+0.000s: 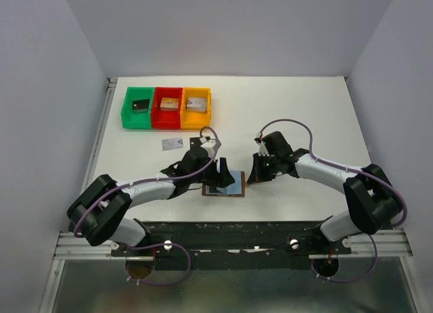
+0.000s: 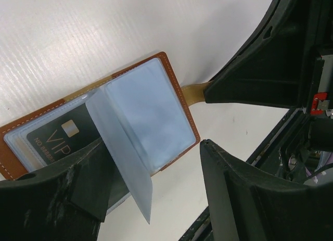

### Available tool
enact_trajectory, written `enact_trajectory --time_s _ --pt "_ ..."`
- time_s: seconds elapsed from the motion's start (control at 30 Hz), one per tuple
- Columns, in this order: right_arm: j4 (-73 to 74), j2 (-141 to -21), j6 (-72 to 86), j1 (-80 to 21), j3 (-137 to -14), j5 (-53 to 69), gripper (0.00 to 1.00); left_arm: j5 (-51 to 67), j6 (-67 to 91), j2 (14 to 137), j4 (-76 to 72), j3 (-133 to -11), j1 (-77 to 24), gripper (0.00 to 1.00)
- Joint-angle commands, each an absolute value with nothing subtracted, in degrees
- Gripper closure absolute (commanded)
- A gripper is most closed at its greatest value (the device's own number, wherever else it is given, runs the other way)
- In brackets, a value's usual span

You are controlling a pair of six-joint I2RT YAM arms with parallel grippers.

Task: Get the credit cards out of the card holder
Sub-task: Remove the credit card from the card holder.

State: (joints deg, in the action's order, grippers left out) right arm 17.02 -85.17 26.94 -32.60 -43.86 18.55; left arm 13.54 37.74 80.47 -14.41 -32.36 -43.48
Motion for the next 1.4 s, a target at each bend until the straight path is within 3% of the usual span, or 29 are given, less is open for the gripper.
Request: enact_trajectory --time_s 0.0,0.37,0.57,0.67,0.83,1.03,1.17,1.37 --pt "17.8 -84.3 26.5 -32.5 -43.6 18.3 1.00 15.0 36.5 81.4 -13.5 -34.2 -44.0 0.25" --pt "18.6 -83.3 26.8 -32.5 -43.4 16.4 0.96 18.8 33.5 87.7 -11.0 -43.2 -47.0 0.25" --pt "21.6 -79.0 27.7 -32.5 -42.6 10.8 0.68 18.8 33.7 91.1 -10.9 -46.5 -48.1 0.25" --pt "23.6 -74.5 27.9 -32.5 -42.2 7.5 0.60 15.9 35.1 87.9 -12.5 -44.4 -47.8 0.25" --pt "24.0 -67.5 26.9 -32.5 -42.4 8.8 0.61 11.6 38.3 78.5 -14.7 -38.6 -44.8 0.25" --pt "13.6 -67.0 27.9 -33.7 -42.3 25.9 0.76 6.9 44.4 66.1 -14.8 -29.2 -38.4 0.29" --pt "8.7 -71.7 29.4 -37.0 -43.8 27.9 0.82 7.2 45.9 62.6 -16.2 -23.0 -34.6 0.43" --pt "1.6 -81.2 35.1 -38.6 -45.1 30.8 0.79 8.4 46.0 65.5 -19.8 -20.0 -34.2 0.83"
